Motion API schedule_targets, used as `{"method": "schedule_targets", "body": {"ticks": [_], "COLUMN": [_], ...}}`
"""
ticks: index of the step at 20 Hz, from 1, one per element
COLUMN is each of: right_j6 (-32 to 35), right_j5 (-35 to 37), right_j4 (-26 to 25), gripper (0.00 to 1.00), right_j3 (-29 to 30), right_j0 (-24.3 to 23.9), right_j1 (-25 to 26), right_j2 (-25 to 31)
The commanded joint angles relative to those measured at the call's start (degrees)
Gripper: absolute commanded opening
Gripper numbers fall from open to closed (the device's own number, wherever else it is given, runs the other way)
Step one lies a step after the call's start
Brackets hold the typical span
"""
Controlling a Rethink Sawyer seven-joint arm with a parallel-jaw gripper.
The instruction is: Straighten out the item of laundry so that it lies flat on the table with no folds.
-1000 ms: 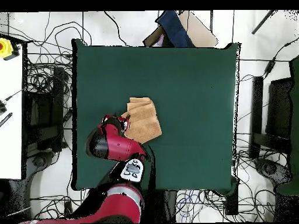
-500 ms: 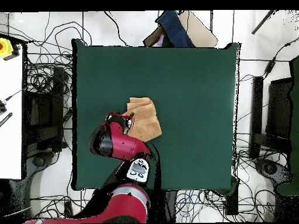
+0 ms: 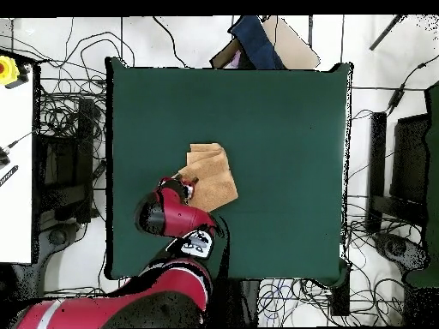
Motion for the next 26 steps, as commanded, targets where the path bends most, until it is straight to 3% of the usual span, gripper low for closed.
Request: {"method": "schedule_targets", "body": {"ticks": [1,6,13,14,17,20,23,26], "right_j6": [6.3,8.1,7.5,7.6,9.3,10.7,11.3,10.6], "right_j5": [6.6,3.5,5.1,5.2,8.4,10.4,11.5,13.0], "right_j4": [-2.6,-1.5,-3.4,-3.5,0.5,2.2,1.4,-1.9], "gripper": [1.0,1.0,1.0,0.0,0.0,0.0,0.0,0.0], "right_j3": [-4.3,-5.5,-5.8,-5.8,-4.0,-2.6,-0.7,3.2], "right_j0": [-4.0,-1.2,-3.6,-3.7,1.9,4.4,3.5,-0.4], "right_j1": [5.6,7.6,6.6,6.5,3.3,0.9,-1.9,-7.0], "right_j2": [5.6,3.1,5.2,5.3,-0.4,-2.7,-1.9,0.7]}}
